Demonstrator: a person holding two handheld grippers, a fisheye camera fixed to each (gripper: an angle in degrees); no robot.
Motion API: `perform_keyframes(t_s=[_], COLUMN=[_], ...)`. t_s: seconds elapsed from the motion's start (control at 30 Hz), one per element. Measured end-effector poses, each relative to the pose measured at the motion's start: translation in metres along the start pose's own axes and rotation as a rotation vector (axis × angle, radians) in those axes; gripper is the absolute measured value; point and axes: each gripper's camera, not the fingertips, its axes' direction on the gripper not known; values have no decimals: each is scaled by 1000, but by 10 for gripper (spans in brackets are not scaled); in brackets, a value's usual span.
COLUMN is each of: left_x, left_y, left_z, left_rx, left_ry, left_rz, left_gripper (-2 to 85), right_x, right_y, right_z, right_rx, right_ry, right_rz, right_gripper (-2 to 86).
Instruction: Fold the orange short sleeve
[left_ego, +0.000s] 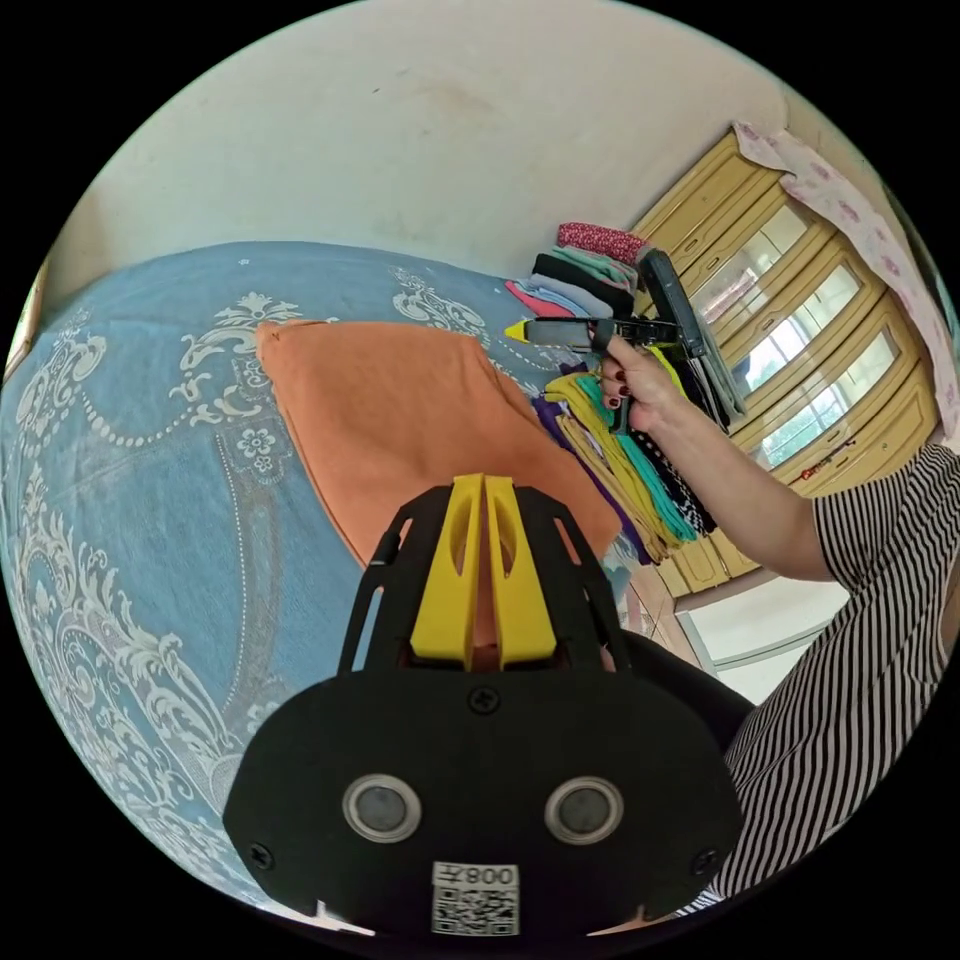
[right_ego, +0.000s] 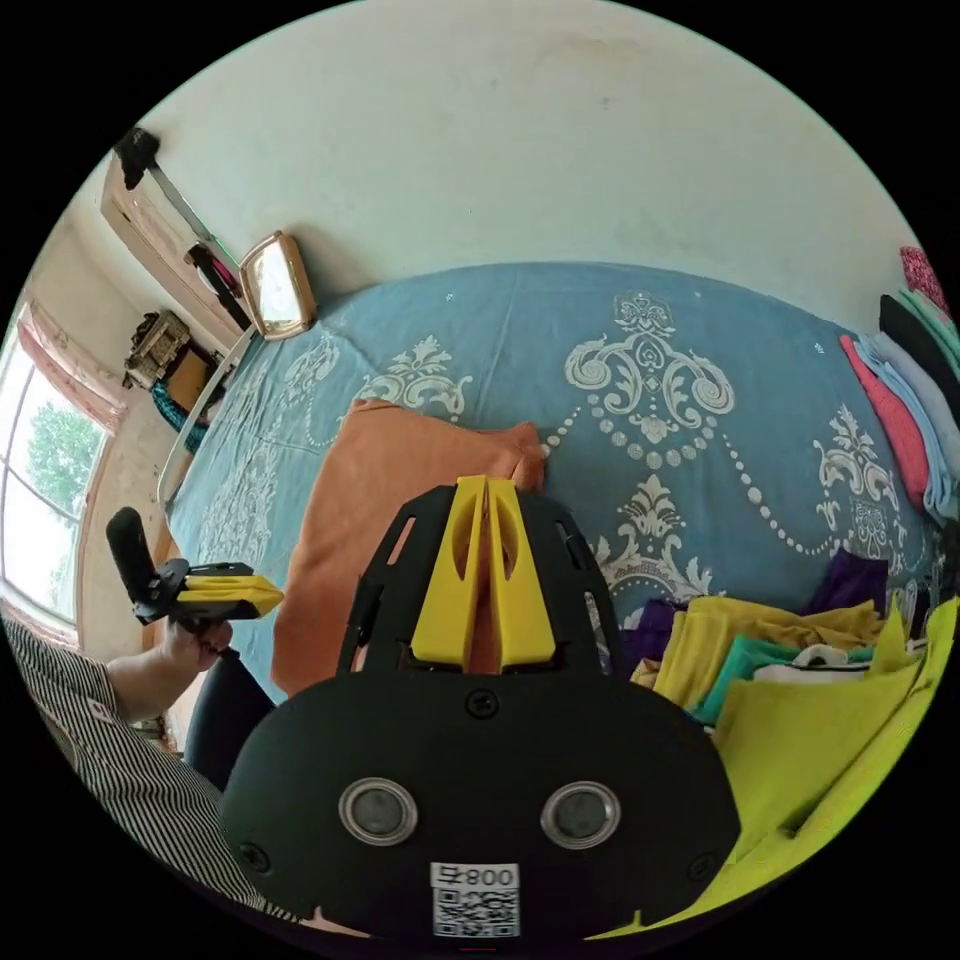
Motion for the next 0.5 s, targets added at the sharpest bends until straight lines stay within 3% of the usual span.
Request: perform_keyframes(t_s=[0.2, 0.3, 0.5], left_x=[-8, -15, -28], left_y=[39, 40, 51], left_z=[-1, 1, -16], left_rx=[-44, -92, -121], left_ry=[-25, -32, -22], left_rz=[-45, -30, -37], left_gripper=[1, 2, 7], right_x=[-20, -14, 17], right_y=[101, 136, 152], right_z=[-15, 10, 45], right_rx=[-65, -189, -258], right_ry=[-61, 35, -22], right_rz=[-43, -8, 55], right_gripper=[1, 1, 1])
